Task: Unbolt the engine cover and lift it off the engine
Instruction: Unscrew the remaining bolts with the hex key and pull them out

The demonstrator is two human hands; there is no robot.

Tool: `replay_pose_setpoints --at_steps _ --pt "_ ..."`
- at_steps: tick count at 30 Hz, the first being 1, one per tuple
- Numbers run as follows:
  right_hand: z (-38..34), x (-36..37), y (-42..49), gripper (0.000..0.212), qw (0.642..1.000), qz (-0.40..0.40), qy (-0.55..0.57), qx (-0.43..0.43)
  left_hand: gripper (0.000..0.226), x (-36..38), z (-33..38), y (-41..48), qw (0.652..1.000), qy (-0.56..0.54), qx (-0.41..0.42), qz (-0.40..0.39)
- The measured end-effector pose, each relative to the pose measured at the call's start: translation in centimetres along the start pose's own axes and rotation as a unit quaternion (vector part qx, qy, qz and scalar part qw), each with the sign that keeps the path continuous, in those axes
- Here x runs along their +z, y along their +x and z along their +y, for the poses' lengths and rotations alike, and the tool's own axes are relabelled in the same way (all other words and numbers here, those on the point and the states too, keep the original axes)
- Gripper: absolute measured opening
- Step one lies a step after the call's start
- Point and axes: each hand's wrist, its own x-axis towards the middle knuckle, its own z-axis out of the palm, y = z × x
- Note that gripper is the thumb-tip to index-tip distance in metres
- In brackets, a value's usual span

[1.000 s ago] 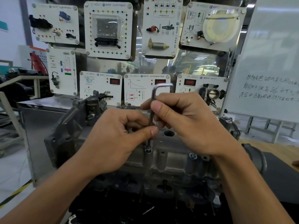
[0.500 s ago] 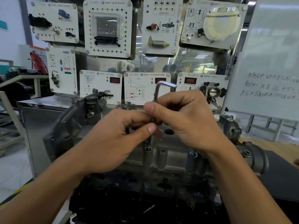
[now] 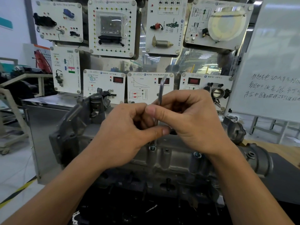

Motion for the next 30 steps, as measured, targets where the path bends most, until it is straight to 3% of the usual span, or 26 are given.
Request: replay_pose_setpoints --at_steps 6,13,19,23,30 --pt "-0.1 0.1 0.1 0.008 1.0 -0.015 0.007 -0.003 0.013 -0.9 0.0 -0.1 0.995 0.041 0.005 -0.092" --pt "0.2 0.1 0.1 0.019 0.999 -0.026 -0.024 0.007 0.018 -1.7 0.3 0.4 0.988 0.013 0.0 -0.155" --pt "0.1 0.0 0.0 0.01 0.998 -0.009 -0.055 -0.002 0.005 -1.7 -0.1 0.8 0.993 0.0 -0.02 -0.119" --pt "0.0 0.1 0.0 0.001 0.999 0.024 -0.037 -0.006 0.021 -1.2 0.2 0.9 0.997 -0.005 -0.016 -0.081" --pt "0.2 0.1 0.0 0.012 0.998 0.045 -0.04 0.002 0.028 -1.0 0.5 1.0 0.997 0.015 -0.022 -0.074"
